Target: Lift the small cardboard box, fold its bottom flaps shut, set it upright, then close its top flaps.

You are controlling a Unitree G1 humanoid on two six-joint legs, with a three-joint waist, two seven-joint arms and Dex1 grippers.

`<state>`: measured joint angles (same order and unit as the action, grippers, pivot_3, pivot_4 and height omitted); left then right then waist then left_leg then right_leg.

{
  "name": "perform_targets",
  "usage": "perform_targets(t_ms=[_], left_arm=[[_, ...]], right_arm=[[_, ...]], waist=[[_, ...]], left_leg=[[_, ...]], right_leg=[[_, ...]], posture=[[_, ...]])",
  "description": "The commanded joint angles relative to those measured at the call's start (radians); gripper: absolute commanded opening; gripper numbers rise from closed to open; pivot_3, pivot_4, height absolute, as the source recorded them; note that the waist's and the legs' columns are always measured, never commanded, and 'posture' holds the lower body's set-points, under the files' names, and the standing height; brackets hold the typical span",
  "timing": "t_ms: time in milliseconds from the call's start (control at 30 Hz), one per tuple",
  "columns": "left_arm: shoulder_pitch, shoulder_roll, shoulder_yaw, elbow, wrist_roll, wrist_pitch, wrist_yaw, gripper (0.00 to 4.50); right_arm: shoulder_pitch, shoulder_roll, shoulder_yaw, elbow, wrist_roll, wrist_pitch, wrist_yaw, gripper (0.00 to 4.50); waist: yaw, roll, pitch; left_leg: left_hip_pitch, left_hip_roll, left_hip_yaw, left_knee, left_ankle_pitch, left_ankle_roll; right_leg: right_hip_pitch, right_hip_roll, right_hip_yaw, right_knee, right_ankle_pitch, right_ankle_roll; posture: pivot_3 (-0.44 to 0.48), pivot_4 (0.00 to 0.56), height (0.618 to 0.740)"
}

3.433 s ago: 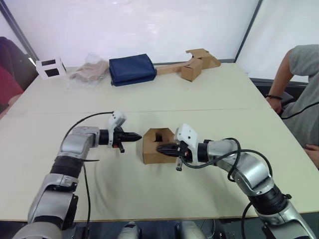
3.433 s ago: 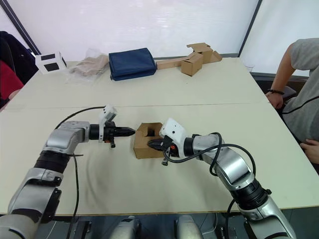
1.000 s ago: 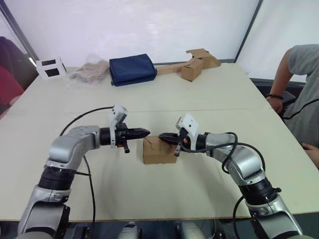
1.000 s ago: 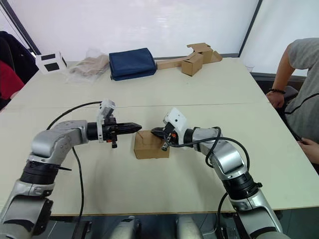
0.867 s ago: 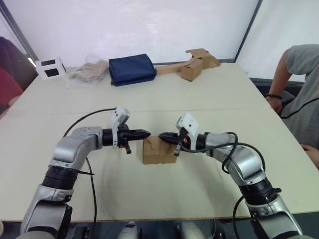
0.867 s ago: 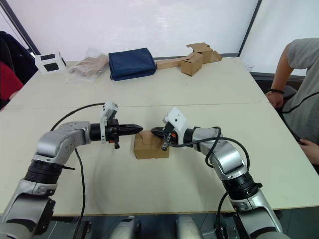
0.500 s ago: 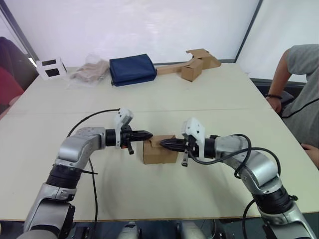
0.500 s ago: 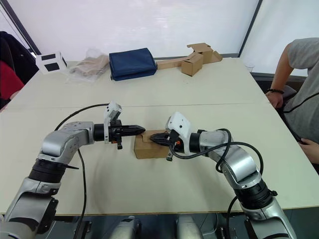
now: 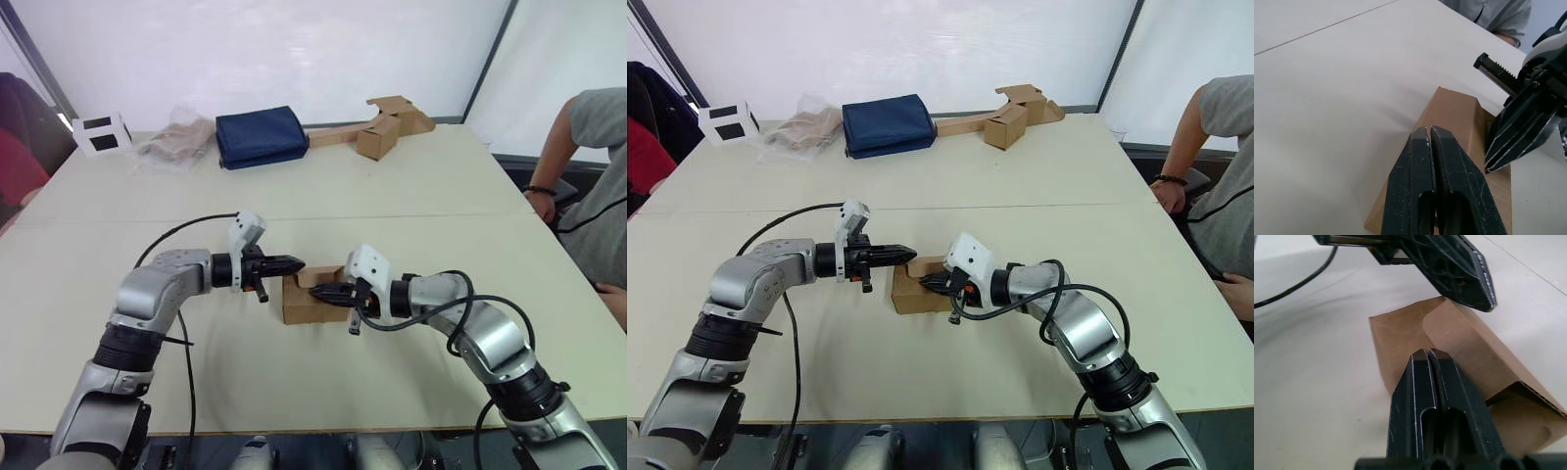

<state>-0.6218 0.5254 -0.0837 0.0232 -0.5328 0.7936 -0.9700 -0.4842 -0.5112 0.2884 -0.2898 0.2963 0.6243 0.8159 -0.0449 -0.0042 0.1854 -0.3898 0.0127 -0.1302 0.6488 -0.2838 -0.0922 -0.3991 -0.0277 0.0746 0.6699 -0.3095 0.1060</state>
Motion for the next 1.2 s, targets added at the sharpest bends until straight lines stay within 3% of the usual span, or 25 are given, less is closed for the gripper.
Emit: perform_targets(t_ms=[33,667,900,1200], left_arm=[[0.001,0.001,0.017,-0.023,-0.003,-0.019,-0.003,0.08],[0.013,0.040,-0.060,-0.058,0.068,-0.077,-0.039,0.08],[0.034,0.063,-0.101,-0.027,0.136,-0.163,-0.080,0.08],[0.025,0.060,0.045,-0.050,0.012,-0.078,-0.060,0.08]], right_arm=[[-0.016,0.016,-0.011,0.010,-0.010,-0.010,-0.013,0.00],[-0.009,-0.001,-0.008,-0.009,-0.014,0.019,0.004,0.00],[0.006,-0.017,-0.091,-0.069,0.101,0.088,0.048,0.00],[0.011,-0.012,-0.214,-0.075,0.191,0.124,0.017,0.00]], waist=[[0.000,0.000,0.000],[0.000,0.000,0.000],[0.001,0.000,0.000],[0.000,0.000,0.000]], left_leg=[[0.000,0.000,0.000,0.000,0.000,0.000],[0.000,0.000,0.000,0.000,0.000,0.000],[0.000,0.000,0.000,0.000,0.000,0.000],[0.000,0.000,0.000,0.000,0.000,0.000]], right_leg=[[0.000,0.000,0.000,0.000,0.000,0.000],[0.000,0.000,0.000,0.000,0.000,0.000],[0.000,0.000,0.000,0.000,0.000,0.000],[0.000,0.000,0.000,0.000,0.000,0.000]], posture=[[0.000,0.150,0.740],[0.000,0.150,0.740],[0.000,0.150,0.740],[0.000,0.150,0.740]])
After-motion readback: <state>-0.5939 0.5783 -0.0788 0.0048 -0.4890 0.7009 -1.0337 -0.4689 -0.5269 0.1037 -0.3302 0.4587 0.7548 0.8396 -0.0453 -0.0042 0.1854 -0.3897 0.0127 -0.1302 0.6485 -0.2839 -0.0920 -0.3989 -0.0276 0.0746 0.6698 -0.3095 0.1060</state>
